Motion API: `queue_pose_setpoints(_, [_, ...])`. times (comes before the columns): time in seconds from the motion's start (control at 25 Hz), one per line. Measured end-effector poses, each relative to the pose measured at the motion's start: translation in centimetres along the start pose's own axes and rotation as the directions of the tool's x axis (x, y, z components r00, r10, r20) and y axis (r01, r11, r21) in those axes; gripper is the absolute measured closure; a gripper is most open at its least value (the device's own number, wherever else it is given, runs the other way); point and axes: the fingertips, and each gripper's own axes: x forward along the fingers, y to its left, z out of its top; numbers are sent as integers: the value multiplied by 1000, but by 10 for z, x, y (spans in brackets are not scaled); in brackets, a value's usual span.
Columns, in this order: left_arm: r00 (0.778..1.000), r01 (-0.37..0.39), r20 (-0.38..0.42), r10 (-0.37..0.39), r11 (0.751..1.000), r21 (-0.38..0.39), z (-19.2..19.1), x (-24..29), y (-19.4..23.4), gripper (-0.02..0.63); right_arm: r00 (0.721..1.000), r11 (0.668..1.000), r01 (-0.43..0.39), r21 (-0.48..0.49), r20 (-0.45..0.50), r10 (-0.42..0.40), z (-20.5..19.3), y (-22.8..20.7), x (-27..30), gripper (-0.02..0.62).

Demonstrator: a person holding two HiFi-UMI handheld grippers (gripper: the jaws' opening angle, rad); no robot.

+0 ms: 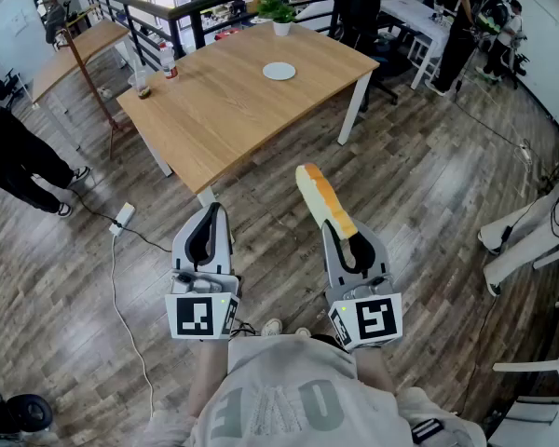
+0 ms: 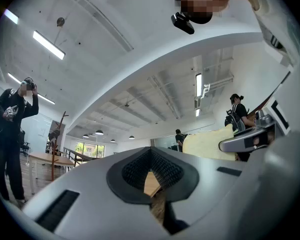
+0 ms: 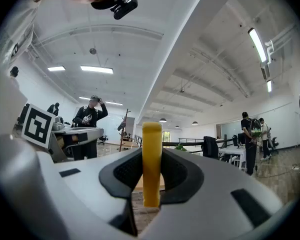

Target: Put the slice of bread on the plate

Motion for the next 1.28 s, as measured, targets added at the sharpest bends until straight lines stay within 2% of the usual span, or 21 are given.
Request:
queue_pose_setpoints(0.28, [1000, -18, -20, 18, 1000, -2, -3, -14, 12, 597, 1000, 1000, 1, 10, -20, -1, -2, 8, 1, 502])
queue_pose_setpoints(0.44, [999, -34, -30, 34, 999, -9, -7, -19, 26, 597, 996, 998, 55, 14, -73, -54, -13, 6, 9, 502])
queue_pose_setpoints(0.64, [998, -44, -44, 43, 999, -21, -14, -22, 46, 597, 992, 996, 71, 55, -107, -65, -22, 15, 16, 502])
queue_pose_setpoints(0.76, [998, -47, -42, 46, 998, -38, -18, -26, 58, 597, 991, 997, 58, 44, -124, -52, -29, 25, 18, 502])
queue_pose_setpoints(0.88, [998, -51, -43, 48, 997, -56, -26, -29, 69, 597, 988, 999, 42, -9, -146, -43, -36, 31, 17, 502])
queue_pose_setpoints(0.96, [997, -54, -57, 50, 996, -73, -35, -32, 78, 597, 983, 998, 60, -35, -173, -65, -41, 30, 15, 502])
queue_pose_setpoints(1.12, [995, -55, -91, 46, 993, -105, -52, -27, 89, 597, 960, 993, 116, -22, -255, -118, -59, 19, 15, 502])
queue_pose_setpoints(1.28, [995, -50, -89, 42, 995, -88, -58, 1, 96, 597, 955, 989, 146, -32, -258, -150, -65, 2, 31, 502])
